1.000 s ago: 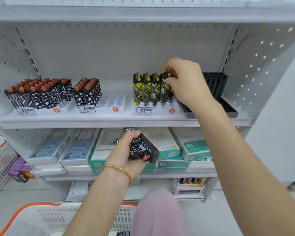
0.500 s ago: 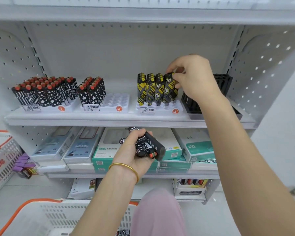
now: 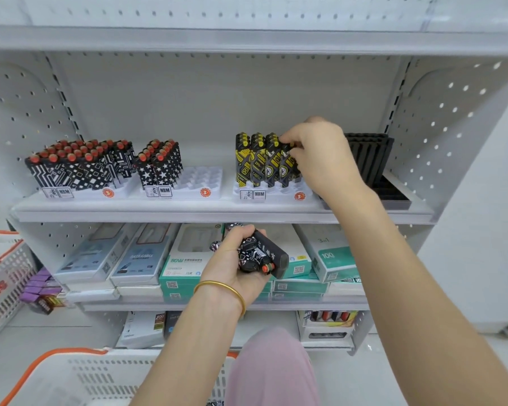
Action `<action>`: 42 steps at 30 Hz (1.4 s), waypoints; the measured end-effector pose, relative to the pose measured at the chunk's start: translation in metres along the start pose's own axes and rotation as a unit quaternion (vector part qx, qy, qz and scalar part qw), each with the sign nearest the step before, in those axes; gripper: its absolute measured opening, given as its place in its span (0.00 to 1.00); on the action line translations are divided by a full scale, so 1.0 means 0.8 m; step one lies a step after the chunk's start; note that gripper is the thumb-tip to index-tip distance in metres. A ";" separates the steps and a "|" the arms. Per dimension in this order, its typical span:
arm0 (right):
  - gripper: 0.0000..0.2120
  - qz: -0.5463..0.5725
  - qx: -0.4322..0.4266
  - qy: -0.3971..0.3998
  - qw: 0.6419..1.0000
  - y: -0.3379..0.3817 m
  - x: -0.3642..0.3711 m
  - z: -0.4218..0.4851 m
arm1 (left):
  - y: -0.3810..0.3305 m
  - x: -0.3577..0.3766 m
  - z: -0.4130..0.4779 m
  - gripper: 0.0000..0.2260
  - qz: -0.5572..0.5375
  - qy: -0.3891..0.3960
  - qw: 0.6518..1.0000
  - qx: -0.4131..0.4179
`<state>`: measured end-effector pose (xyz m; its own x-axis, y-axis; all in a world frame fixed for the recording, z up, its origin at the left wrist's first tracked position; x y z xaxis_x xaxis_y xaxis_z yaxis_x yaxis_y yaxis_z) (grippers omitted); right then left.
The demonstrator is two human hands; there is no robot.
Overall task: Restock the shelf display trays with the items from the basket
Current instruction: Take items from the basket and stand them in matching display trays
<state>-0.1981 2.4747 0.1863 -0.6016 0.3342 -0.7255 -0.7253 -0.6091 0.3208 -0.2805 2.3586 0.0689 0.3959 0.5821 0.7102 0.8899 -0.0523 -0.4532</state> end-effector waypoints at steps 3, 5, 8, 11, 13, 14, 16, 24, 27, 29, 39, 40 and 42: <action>0.22 -0.014 -0.012 -0.055 0.998 0.002 -0.012 -0.014 | -0.001 -0.001 0.000 0.03 0.000 -0.002 1.000 0.007; 0.19 0.026 -0.019 -0.118 0.992 0.007 -0.028 -0.038 | -0.001 -0.001 -0.001 0.03 0.004 -0.001 1.000 0.011; 0.06 0.157 0.003 0.022 0.987 0.020 -0.031 -0.086 | -0.003 0.000 -0.003 0.04 0.009 -0.009 1.000 0.027; 0.09 0.184 0.042 0.281 0.941 0.025 -0.011 -0.120 | -0.004 -0.001 -0.004 0.06 0.014 -0.004 0.999 0.045; 0.11 0.201 0.041 0.308 0.929 0.026 -0.002 -0.126 | -0.004 -0.004 -0.004 0.06 0.024 -0.006 0.998 0.051; 0.10 0.220 0.043 0.300 0.927 0.026 -0.001 -0.126 | -0.006 -0.006 -0.006 0.06 0.024 -0.007 0.998 0.054; 0.08 0.237 0.048 0.272 0.931 0.025 0.001 -0.121 | -0.010 -0.011 -0.009 0.05 0.014 -0.009 0.998 0.063; 0.19 0.291 0.065 0.263 0.918 0.030 0.007 -0.128 | -0.028 -0.030 -0.023 0.07 0.042 0.009 0.994 0.101; 0.23 0.326 0.071 0.279 0.900 0.033 0.010 -0.139 | -0.027 -0.030 -0.024 0.07 0.085 0.005 0.989 0.118; 0.19 0.339 0.082 0.272 0.897 0.030 0.011 -0.144 | -0.024 -0.027 -0.024 0.06 0.098 0.011 0.987 0.128; 0.18 0.387 0.119 0.205 0.891 -0.010 -0.014 -0.160 | 0.015 0.017 -0.039 0.02 0.133 0.076 0.979 0.132; 0.21 0.379 0.115 0.184 0.900 -0.016 -0.021 -0.160 | 0.019 0.023 -0.039 0.05 0.131 0.077 0.980 0.129; 0.25 0.381 0.113 0.119 0.910 -0.030 -0.043 -0.153 | 0.028 0.035 -0.037 0.07 0.121 0.078 0.982 0.118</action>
<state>-0.1191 2.3901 0.1287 -0.8888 -0.3047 -0.3423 -0.1941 -0.4264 0.8835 -0.2424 2.3500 0.0946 0.6361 0.4432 0.6316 0.6950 0.0264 -0.7185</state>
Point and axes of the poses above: each hand's wrist, its own z-axis towards the middle knuckle, its own x-axis out of the palm, y = z × x, the point moved 3 cm from there along z, towards the middle knuckle, and after that the axes turned 4 degrees about -y, right-handed, at the moved point
